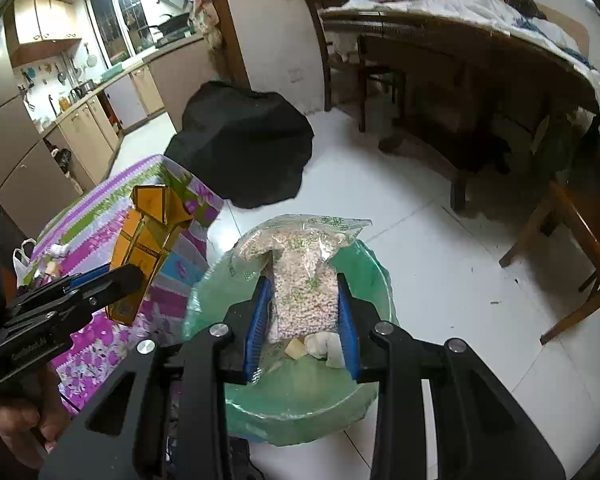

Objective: Collect trash
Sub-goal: 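Carry the gold bag and grain bag with both tools over the trash bin, then open both tools to drop the gold bag and grain bag into the bin, then move both tools back over the table toward the remaining trash, then grasp the black fabric item with the left tool while the right tool grasps the beige sponge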

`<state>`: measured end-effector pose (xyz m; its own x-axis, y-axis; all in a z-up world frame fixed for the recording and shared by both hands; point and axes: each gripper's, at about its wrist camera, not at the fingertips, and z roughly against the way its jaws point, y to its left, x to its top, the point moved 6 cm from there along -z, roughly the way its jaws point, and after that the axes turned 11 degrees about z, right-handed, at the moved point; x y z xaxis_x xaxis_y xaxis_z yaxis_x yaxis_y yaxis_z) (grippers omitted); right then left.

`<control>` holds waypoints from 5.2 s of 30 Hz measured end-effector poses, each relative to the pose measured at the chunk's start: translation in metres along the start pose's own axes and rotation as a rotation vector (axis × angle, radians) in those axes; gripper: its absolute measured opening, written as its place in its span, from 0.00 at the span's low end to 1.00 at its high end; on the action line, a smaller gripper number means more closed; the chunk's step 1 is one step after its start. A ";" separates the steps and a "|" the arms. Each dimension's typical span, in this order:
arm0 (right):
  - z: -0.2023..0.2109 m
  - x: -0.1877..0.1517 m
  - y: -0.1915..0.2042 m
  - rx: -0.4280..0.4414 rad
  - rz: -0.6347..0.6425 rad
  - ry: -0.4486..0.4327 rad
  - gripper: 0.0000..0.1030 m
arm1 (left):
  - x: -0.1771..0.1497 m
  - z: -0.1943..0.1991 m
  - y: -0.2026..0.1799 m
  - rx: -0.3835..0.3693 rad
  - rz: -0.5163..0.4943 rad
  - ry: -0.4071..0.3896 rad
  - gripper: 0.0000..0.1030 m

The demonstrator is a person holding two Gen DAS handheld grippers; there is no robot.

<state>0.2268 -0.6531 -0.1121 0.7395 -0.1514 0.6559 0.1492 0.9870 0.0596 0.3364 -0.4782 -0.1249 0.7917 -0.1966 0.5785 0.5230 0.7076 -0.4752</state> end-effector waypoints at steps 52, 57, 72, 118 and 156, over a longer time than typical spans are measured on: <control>-0.025 -0.022 -0.018 0.015 -0.030 0.042 0.34 | -0.007 -0.043 0.018 0.075 0.017 0.051 0.50; -0.025 -0.022 -0.019 0.016 -0.031 0.042 0.34 | -0.007 -0.044 0.017 0.077 0.013 0.053 0.51; -0.016 -0.021 -0.019 0.000 -0.039 0.004 0.69 | -0.011 -0.033 0.021 0.101 -0.012 0.040 0.83; -0.052 -0.019 0.393 0.553 0.419 -0.002 0.82 | -0.043 0.314 0.562 0.769 0.316 -0.171 0.64; -0.157 0.063 0.512 0.435 0.648 0.013 0.41 | -0.038 0.324 0.496 0.618 0.337 -0.335 0.55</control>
<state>0.4525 -0.1653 -0.1586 0.5992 0.4643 0.6522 -0.5838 0.8108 -0.0408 0.4636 0.0996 -0.1676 0.6875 0.2423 0.6846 -0.0781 0.9619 -0.2620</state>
